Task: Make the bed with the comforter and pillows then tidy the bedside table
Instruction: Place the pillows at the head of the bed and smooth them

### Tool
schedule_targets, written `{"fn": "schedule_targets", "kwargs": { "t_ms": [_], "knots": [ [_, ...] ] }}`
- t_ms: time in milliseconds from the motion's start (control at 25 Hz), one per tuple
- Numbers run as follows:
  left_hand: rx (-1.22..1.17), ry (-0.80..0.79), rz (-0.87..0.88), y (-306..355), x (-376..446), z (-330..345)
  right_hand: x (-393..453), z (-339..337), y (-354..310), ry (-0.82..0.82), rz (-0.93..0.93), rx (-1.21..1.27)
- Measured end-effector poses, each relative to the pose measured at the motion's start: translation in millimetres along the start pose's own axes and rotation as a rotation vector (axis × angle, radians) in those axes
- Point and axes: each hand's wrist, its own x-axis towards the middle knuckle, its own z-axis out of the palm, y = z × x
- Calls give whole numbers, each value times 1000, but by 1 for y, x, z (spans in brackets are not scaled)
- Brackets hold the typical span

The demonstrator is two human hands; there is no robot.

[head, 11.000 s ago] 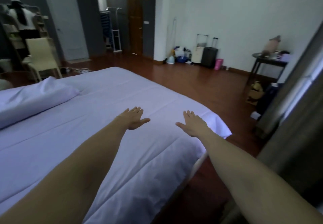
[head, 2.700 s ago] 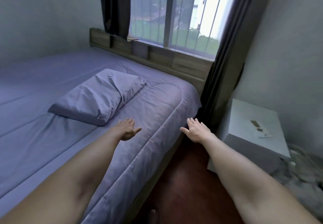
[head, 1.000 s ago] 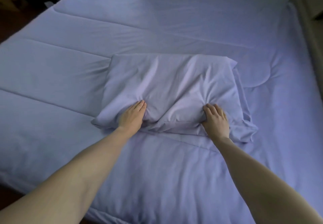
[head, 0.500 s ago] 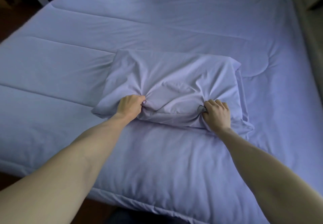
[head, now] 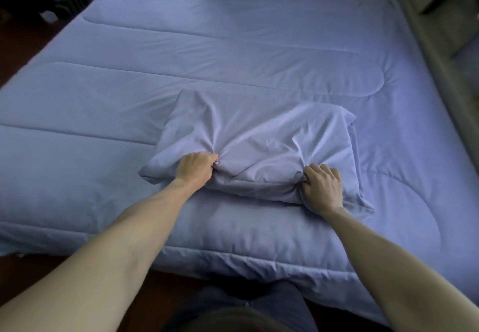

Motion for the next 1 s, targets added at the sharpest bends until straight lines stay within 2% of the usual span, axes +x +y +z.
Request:
{"fn": "schedule_targets", "kwargs": {
  "t_ms": [320, 440, 600, 720, 1000],
  "knots": [
    [-32, 68, 74, -33, -81, 29, -74, 15, -35, -45, -5, -30],
    [-41, 66, 145, -49, -89, 29, -87, 14, -35, 11, 20, 11],
    [-37, -24, 49, -78, -93, 27, -93, 8, -31, 85, 21, 72],
    [-40, 25, -1, -87, -96, 22, -101, 6, -33, 91, 46, 55],
    [-56, 93, 26, -100, -114, 28, -134, 11, -36, 29, 177, -48]
  ]
}}
